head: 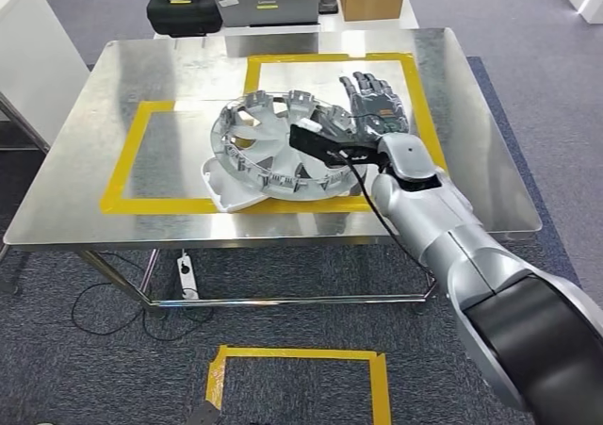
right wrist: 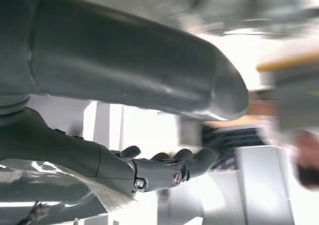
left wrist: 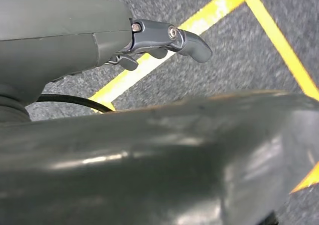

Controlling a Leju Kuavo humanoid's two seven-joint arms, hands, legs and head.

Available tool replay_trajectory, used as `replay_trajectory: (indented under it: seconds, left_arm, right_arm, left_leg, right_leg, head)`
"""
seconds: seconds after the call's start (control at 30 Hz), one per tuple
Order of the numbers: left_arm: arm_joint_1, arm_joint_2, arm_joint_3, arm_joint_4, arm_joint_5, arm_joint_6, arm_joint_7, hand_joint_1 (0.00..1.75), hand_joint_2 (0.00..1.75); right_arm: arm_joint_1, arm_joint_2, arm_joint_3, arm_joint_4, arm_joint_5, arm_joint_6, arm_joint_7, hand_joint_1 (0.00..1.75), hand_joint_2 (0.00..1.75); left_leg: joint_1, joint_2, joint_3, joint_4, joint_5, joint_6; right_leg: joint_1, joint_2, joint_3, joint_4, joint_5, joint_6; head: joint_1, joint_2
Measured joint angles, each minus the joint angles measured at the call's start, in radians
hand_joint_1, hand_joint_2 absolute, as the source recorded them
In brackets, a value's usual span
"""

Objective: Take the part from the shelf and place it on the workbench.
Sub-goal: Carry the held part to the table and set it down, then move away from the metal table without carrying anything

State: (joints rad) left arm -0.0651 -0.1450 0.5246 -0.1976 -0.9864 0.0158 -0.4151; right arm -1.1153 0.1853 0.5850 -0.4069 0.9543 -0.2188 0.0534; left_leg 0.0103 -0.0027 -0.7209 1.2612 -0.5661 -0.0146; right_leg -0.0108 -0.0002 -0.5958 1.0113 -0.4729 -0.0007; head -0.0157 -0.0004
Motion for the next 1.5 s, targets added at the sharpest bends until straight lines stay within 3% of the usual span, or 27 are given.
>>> replay_trajectory:
  seconds: [0.03,0.07,0.13,0.2,0.27,0.33,0.4,0.47,0.53,0.57,0.6,0.67,0.73,0.87,0.93,1.0,1.03,1.07,1.1,1.2,1.23,1.27,1.33,1.37,1.4,1.43,1.5]
  left_arm:
    - [0.006,0.0,0.004,0.0,0.005,0.007,-0.007,0.0,0.0]
    - [0.013,0.001,0.008,0.0,0.007,0.014,-0.013,0.0,0.0]
    - [0.024,0.001,0.016,0.0,0.008,0.025,-0.021,0.0,0.0]
    - [0.03,0.001,0.019,0.0,0.007,0.036,-0.026,0.0,0.0]
    - [0.034,0.0,0.02,0.0,0.004,0.045,-0.032,0.0,0.0]
    - [0.04,-0.001,0.021,0.0,0.0,0.052,-0.039,0.0,0.0]
    - [0.043,-0.002,0.021,0.0,-0.003,0.057,-0.041,0.0,0.0]
    - [0.043,-0.007,0.022,0.0,-0.007,0.066,-0.041,0.0,0.0]
    - [0.045,-0.011,0.023,0.0,-0.014,0.076,-0.042,0.0,0.0]
    - [0.046,-0.012,0.023,0.0,-0.016,0.079,-0.041,0.0,0.0]
    - [0.047,-0.014,0.023,0.0,-0.018,0.081,-0.041,0.0,0.0]
    - [0.046,-0.016,0.024,0.0,-0.02,0.084,-0.04,0.0,0.0]
    - [0.043,-0.017,0.024,0.0,-0.021,0.086,-0.039,0.0,0.0]
    - [0.043,-0.018,0.025,0.0,-0.023,0.089,-0.035,0.0,0.0]
    - [0.043,-0.018,0.025,0.0,-0.024,0.092,-0.028,0.0,0.0]
    - [0.043,-0.018,0.027,0.0,-0.024,0.097,-0.023,0.0,0.0]
    - [0.043,-0.018,0.03,0.0,-0.023,0.1,-0.022,0.0,0.0]
    - [0.043,-0.018,0.033,0.0,-0.022,0.105,-0.021,0.0,0.0]
    - [0.042,-0.018,0.037,0.0,-0.019,0.109,-0.02,0.0,0.0]
    - [0.039,-0.019,0.047,-0.001,-0.009,0.125,-0.017,0.0,0.0]
    - [0.038,-0.021,0.05,-0.001,-0.005,0.13,-0.016,0.0,0.0]
    - [0.037,-0.022,0.055,-0.001,0.0,0.136,-0.015,0.0,0.0]
    - [0.041,-0.027,0.069,-0.002,0.01,0.144,-0.014,0.0,0.0]
    - [0.043,-0.029,0.076,-0.002,0.014,0.147,-0.012,0.0,0.0]
    - [0.045,-0.032,0.083,-0.002,0.017,0.149,-0.007,0.0,0.0]
    - [0.046,-0.035,0.09,-0.002,0.019,0.151,0.0,0.0,0.0]
    - [0.049,-0.04,0.102,-0.002,0.021,0.154,0.017,0.0,0.0]
  right_arm:
    - [0.026,-0.007,-0.047,-0.035,-0.067,-0.01,-0.048,0.0,0.0]
    - [0.057,-0.014,-0.088,-0.074,-0.126,-0.01,-0.084,0.0,0.0]
    - [0.127,-0.031,-0.153,-0.165,-0.251,0.012,-0.138,0.0,0.0]
    - [0.205,-0.053,-0.206,-0.268,-0.397,0.05,-0.201,0.0,0.87]
    - [0.299,-0.078,-0.246,-0.373,-0.534,0.096,-0.273,0.0,1.75]
    - [0.391,-0.101,-0.275,-0.473,-0.646,0.135,-0.334,0.0,1.75]
    - [0.467,-0.123,-0.299,-0.561,-0.72,0.16,-0.378,0.0,0.87]
    - [0.571,-0.148,-0.325,-0.67,-0.794,0.188,-0.424,0.0,0.0]
    - [0.7,-0.162,-0.348,-0.78,-0.866,0.219,-0.465,0.0,0.0]
    - [0.756,-0.166,-0.357,-0.826,-0.889,0.23,-0.48,0.0,0.0]
    - [0.803,-0.168,-0.363,-0.867,-0.904,0.238,-0.492,0.0,0.0]
    - [0.875,-0.173,-0.377,-0.946,-0.924,0.255,-0.513,0.0,0.0]
    - [0.935,-0.175,-0.386,-1.013,-0.936,0.267,-0.53,0.0,0.0]
    - [1.025,-0.174,-0.394,-1.095,-0.951,0.285,-0.546,0.0,0.0]
    - [1.071,-0.173,-0.403,-1.131,-0.961,0.298,-0.559,0.0,0.0]
    - [1.128,-0.171,-0.412,-1.16,-0.968,0.31,-0.574,0.0,0.0]
    - [1.156,-0.17,-0.416,-1.168,-0.973,0.315,-0.579,0.0,0.0]
    - [1.182,-0.167,-0.421,-1.174,-0.979,0.316,-0.581,0.0,0.0]
    - [1.207,-0.163,-0.428,-1.177,-0.983,0.312,-0.582,0.0,0.0]
    - [1.275,-0.142,-0.458,-1.181,-0.995,0.284,-0.577,0.0,0.0]
    - [1.294,-0.134,-0.471,-1.179,-1.006,0.276,-0.572,0.0,0.0]
    - [1.311,-0.123,-0.487,-1.175,-1.022,0.272,-0.563,0.0,0.0]
    - [1.339,-0.095,-0.53,-1.151,-1.055,0.272,-0.538,0.0,0.0]
    - [1.35,-0.081,-0.557,-1.133,-1.063,0.267,-0.526,0.0,0.0]
    - [1.358,-0.066,-0.587,-1.112,-1.062,0.257,-0.51,0.0,0.0]
    - [1.363,-0.052,-0.618,-1.089,-1.057,0.244,-0.495,0.0,0.0]
    - [1.366,-0.024,-0.686,-1.033,-1.036,0.214,-0.469,0.0,0.0]
  left_leg:
    - [0.0,0.0,-0.017,0.036,-0.007,0.0]
    - [0.0,0.0,-0.017,0.036,0.006,0.002]
    - [0.0,0.0,0.031,-0.069,0.07,0.008]
    - [-0.003,0.0,0.089,-0.188,0.11,0.016]
    - [-0.006,-0.003,0.11,-0.229,0.107,0.022]
    - [-0.005,-0.005,0.112,-0.236,0.108,0.031]
    - [-0.001,-0.004,0.116,-0.244,0.112,0.042]
    - [0.001,-0.005,0.118,-0.247,0.115,0.051]
    - [0.001,-0.01,0.118,-0.245,0.115,0.054]
    - [0.001,-0.012,0.117,-0.244,0.115,0.054]
    - [0.0,-0.012,0.117,-0.243,0.115,0.054]
    - [-0.001,-0.012,0.116,-0.241,0.113,0.051]
    - [-0.005,-0.012,0.114,-0.236,0.113,0.043]
    - [-0.006,-0.01,0.109,-0.228,0.108,0.02]
    - [-0.004,-0.008,0.092,-0.165,0.044,0.01]
    - [-0.002,-0.007,0.063,-0.047,-0.046,0.003]
    - [-0.002,-0.006,0.058,0.001,-0.077,0.002]
    - [-0.002,-0.006,0.067,0.019,-0.089,0.003]
    - [-0.002,-0.006,0.094,-0.001,-0.084,0.005]
    - [-0.007,-0.006,0.247,-0.207,-0.03,0.023]
    - [-0.011,-0.006,0.28,-0.259,-0.019,0.028]
    - [-0.014,-0.005,0.294,-0.285,-0.014,0.032]
    - [-0.019,-0.004,0.286,-0.29,0.002,0.041]
    - [-0.019,-0.001,0.279,-0.292,0.014,0.047]
    - [-0.017,0.002,0.268,-0.295,0.027,0.054]
    - [-0.015,0.005,0.255,-0.298,0.041,0.061]
    - [-0.015,0.008,0.226,-0.298,0.064,0.069]
  right_leg:
    - [0.001,-0.001,0.002,0.0,-0.001,-0.001]
    - [0.001,-0.001,0.004,0.0,-0.003,-0.001]
    - [0.001,-0.001,0.009,0.0,-0.006,0.002]
    - [0.005,-0.001,0.011,0.001,-0.01,0.009]
    - [0.007,-0.003,0.011,-0.002,-0.011,0.019]
    - [0.006,-0.005,0.01,-0.005,-0.012,0.03]
    - [0.005,-0.002,-0.008,0.029,-0.04,0.041]
    - [0.003,0.0,-0.056,0.139,-0.101,0.048]
    - [0.002,0.001,-0.109,0.251,-0.143,0.051]
    - [0.001,0.0,-0.117,0.263,-0.138,0.051]
    - [0.001,0.0,-0.105,0.236,-0.116,0.051]
    - [0.001,-0.001,-0.039,0.107,-0.055,0.048]
    - [0.002,0.0,0.014,0.011,-0.023,0.042]
    - [0.001,0.001,0.018,-0.004,-0.007,0.02]
    - [-0.002,-0.005,0.011,-0.007,0.004,0.006]
    - [0.0,-0.012,-0.003,-0.007,0.014,0.0]
    - [0.001,-0.013,-0.012,-0.006,0.021,0.0]
    - [0.003,-0.014,-0.023,-0.006,0.028,0.0]
    - [0.004,-0.014,-0.034,-0.005,0.036,0.001]
    - [0.008,-0.014,-0.057,-0.003,0.061,0.006]
    - [0.009,-0.014,-0.062,-0.004,0.07,0.01]
    - [0.009,-0.015,-0.064,-0.005,0.079,0.016]
    - [0.006,-0.015,-0.065,-0.013,0.098,0.028]
    - [0.003,-0.013,-0.068,-0.013,0.096,0.034]
    - [0.001,-0.01,-0.077,-0.002,0.074,0.039]
    - [0.0,-0.007,-0.089,0.03,0.031,0.044]
    - [-0.001,-0.003,-0.116,0.147,-0.082,0.05]
  head:
    - [0.0,0.0]
    - [0.0,0.0]
    - [0.0,0.0]
    - [0.0,0.0]
    - [0.001,0.0]
    - [0.002,0.0]
    - [0.002,0.0]
    - [0.004,0.0]
    - [0.004,0.0]
    - [0.004,0.0]
    - [0.004,0.0]
    - [0.004,0.0]
    - [0.003,0.0]
    - [0.002,0.0]
    - [-0.001,0.0]
    - [-0.005,0.0]
    - [-0.005,0.0]
    - [-0.005,0.0]
    - [-0.005,0.0]
    - [-0.005,0.0]
    - [-0.005,0.0]
    - [-0.006,0.0]
    - [-0.006,0.0]
    - [-0.007,0.0]
    - [-0.006,0.0]
    - [-0.004,0.0]
    - [0.001,0.0]
